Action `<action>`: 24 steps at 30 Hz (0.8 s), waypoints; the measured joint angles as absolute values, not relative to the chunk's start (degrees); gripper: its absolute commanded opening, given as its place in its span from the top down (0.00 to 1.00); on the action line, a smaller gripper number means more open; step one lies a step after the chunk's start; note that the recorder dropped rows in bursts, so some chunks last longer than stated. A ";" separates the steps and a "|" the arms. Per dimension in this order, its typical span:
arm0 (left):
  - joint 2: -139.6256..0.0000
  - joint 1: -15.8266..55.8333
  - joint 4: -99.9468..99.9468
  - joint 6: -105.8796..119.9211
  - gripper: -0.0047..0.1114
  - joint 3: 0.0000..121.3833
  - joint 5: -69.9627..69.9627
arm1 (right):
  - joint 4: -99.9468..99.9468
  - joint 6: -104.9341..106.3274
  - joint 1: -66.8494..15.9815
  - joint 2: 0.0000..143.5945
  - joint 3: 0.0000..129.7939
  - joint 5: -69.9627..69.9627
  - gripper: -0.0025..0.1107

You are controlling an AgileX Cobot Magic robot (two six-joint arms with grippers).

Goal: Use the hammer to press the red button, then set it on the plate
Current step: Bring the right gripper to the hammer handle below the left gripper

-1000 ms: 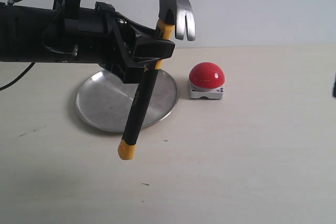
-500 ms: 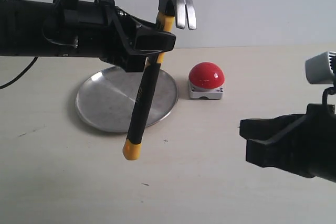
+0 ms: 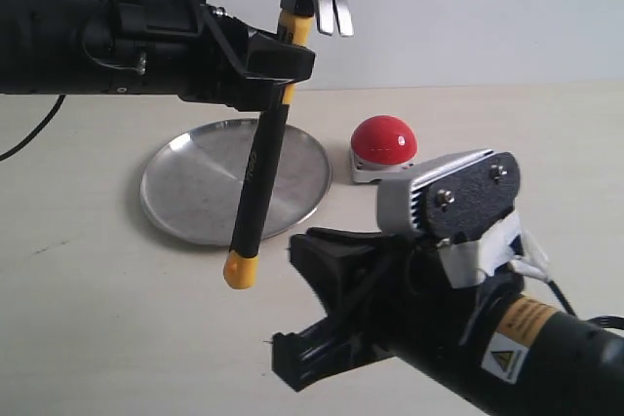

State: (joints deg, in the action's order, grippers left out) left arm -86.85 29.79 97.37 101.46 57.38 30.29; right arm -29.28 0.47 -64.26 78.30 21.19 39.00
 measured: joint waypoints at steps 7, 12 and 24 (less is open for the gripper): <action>-86.85 29.79 97.37 99.79 0.96 57.38 28.16 | -31.32 -0.77 -64.58 87.29 25.55 44.15 0.31; -86.85 29.79 97.37 99.23 0.96 57.38 28.15 | -33.53 2.26 -64.58 92.26 29.35 46.69 0.30; -86.85 29.79 97.37 98.00 0.96 57.38 28.29 | -44.08 11.94 -64.58 101.15 38.84 50.07 0.30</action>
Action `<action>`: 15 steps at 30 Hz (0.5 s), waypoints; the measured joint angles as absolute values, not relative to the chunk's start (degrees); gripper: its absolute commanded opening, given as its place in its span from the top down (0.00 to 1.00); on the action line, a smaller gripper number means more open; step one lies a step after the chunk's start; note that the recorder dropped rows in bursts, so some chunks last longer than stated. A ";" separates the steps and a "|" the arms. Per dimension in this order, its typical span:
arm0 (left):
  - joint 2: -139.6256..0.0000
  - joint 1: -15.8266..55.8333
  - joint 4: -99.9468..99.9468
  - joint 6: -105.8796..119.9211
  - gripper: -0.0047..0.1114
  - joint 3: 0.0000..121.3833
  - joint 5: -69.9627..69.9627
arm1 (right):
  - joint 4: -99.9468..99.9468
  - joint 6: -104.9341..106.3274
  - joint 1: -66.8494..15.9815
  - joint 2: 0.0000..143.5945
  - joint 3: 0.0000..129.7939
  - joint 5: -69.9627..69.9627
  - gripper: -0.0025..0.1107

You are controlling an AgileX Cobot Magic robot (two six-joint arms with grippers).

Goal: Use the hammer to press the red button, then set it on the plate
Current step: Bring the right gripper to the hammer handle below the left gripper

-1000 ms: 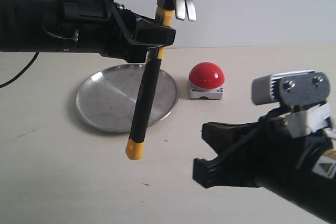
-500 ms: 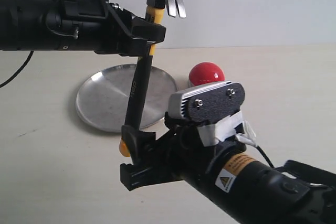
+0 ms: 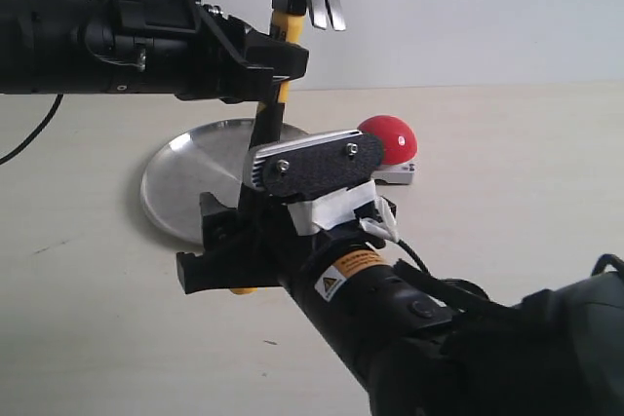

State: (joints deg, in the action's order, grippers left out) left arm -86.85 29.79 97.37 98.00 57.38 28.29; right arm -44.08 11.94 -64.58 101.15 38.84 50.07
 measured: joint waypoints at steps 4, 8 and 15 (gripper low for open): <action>-86.85 29.79 97.37 97.88 0.96 57.38 29.05 | -45.84 12.16 -64.58 103.20 41.99 50.15 0.34; -86.85 29.79 97.37 97.88 0.96 57.38 29.41 | -51.32 12.24 -64.58 105.11 42.90 50.18 0.54; -86.85 29.79 97.72 97.67 0.96 57.38 29.65 | -51.75 11.68 -64.58 105.61 43.39 49.84 0.98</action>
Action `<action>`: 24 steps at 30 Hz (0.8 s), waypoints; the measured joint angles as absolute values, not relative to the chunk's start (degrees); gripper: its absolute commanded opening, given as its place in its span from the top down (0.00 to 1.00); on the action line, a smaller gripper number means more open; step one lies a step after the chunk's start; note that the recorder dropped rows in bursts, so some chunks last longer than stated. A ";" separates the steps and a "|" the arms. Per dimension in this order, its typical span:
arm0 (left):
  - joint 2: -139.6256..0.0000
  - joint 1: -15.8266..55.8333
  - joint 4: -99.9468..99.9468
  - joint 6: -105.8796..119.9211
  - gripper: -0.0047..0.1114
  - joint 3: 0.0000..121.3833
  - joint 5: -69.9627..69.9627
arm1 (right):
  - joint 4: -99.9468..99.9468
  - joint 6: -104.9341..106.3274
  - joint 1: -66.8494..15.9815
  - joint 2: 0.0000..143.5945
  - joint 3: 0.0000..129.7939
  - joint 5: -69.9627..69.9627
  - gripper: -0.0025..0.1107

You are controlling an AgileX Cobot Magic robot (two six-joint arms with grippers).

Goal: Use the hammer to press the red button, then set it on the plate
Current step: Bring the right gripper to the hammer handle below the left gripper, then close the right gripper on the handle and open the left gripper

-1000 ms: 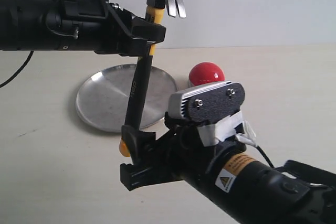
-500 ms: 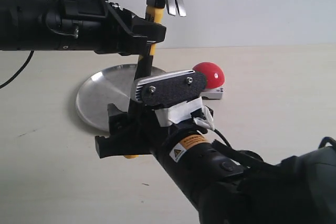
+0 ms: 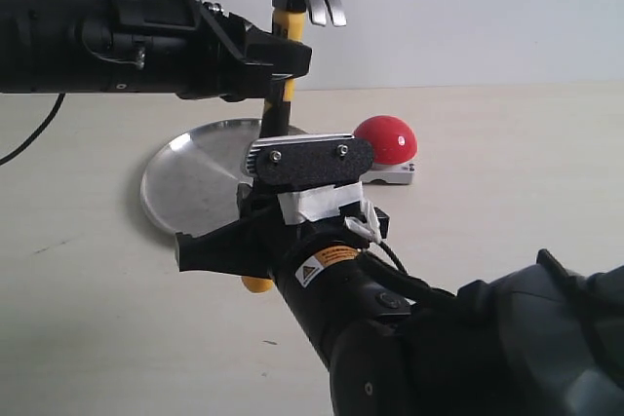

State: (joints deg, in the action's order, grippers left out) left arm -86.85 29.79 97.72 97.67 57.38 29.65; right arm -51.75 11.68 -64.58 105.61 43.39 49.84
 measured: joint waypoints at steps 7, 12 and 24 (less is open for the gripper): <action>-86.85 29.70 97.83 97.44 0.96 57.38 29.79 | -51.75 11.47 -64.58 105.61 43.39 49.84 0.98; -86.85 29.70 97.83 97.36 0.71 57.38 29.79 | -51.75 11.47 -64.58 105.61 43.39 49.94 0.98; -86.66 29.70 99.30 95.71 0.25 57.92 30.64 | -55.49 11.62 -64.67 103.52 43.39 47.55 0.98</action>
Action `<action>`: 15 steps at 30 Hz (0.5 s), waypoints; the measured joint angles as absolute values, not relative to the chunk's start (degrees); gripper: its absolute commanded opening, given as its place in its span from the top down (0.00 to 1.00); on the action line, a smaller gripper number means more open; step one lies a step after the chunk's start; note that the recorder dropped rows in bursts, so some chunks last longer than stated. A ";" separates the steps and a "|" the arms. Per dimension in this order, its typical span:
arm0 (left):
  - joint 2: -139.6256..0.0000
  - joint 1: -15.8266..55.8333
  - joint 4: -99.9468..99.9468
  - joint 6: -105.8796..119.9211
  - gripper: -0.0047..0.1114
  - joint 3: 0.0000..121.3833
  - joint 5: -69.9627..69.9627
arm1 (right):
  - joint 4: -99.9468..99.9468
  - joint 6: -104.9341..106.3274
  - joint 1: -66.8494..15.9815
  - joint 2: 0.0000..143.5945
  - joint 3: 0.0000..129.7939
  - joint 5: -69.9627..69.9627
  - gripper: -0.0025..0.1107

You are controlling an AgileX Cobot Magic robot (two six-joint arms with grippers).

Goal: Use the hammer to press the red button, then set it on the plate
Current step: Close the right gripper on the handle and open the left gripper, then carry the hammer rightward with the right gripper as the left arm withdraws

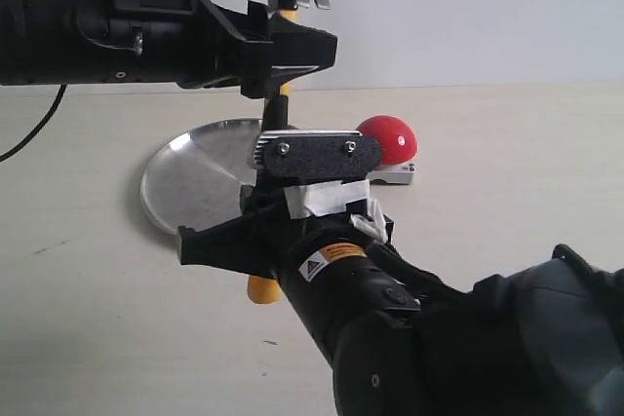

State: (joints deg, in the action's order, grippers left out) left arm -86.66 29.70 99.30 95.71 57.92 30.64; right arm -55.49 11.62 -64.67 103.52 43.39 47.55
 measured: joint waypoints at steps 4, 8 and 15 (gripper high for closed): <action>-86.04 29.70 99.08 95.58 0.25 57.92 30.81 | -60.31 15.51 -64.67 102.36 43.39 47.95 0.98; -84.76 29.70 97.86 95.47 0.25 57.92 30.83 | -67.93 23.79 -64.67 101.50 43.26 46.89 0.98; -82.79 29.70 94.27 94.38 0.38 57.92 30.71 | -78.64 38.37 -64.73 96.70 43.26 51.75 0.98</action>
State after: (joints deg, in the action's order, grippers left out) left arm -82.79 29.70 94.27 94.38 57.92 30.71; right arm -78.64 38.37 -64.73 96.70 43.26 51.75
